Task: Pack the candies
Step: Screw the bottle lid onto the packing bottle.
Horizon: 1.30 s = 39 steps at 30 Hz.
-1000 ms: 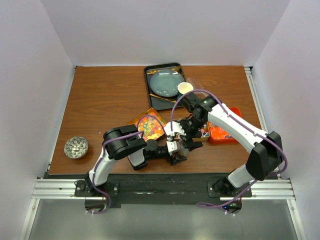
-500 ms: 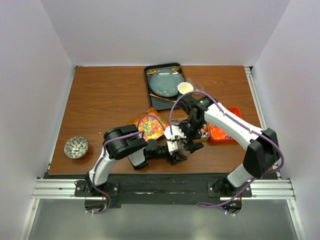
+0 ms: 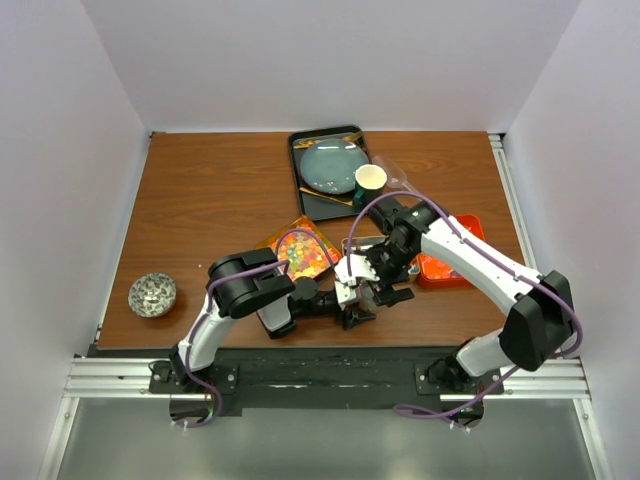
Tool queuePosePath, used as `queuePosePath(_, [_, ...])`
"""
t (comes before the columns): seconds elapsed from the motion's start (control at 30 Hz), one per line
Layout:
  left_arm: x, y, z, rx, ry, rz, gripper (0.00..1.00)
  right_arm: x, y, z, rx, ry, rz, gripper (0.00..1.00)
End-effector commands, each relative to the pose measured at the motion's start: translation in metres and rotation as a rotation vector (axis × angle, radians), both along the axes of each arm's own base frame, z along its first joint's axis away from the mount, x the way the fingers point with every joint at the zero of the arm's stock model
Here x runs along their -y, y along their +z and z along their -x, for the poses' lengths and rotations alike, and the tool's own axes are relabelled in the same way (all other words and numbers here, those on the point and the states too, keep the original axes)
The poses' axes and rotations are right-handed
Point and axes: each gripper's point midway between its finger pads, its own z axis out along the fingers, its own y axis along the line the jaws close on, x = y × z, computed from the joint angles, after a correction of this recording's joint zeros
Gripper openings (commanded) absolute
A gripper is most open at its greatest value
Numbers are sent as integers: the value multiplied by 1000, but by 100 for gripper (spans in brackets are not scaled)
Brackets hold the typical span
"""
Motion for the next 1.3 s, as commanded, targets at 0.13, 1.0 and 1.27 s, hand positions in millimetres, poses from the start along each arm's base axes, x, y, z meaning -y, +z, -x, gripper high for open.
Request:
queuePosePath(0.13, [-31, -59, -7, -89, 78, -170, 0, 36, -1, 37, -107, -77, 125, 87])
queuePosePath(1.0, [-30, -64, -2, -101, 52, -183, 0, 4, 23, -3, -80, 28, -17, 99])
queuePosePath(1.27, [-30, -66, -2, -105, 52, -188, 0, -7, 8, 4, -29, 162, -16, 98])
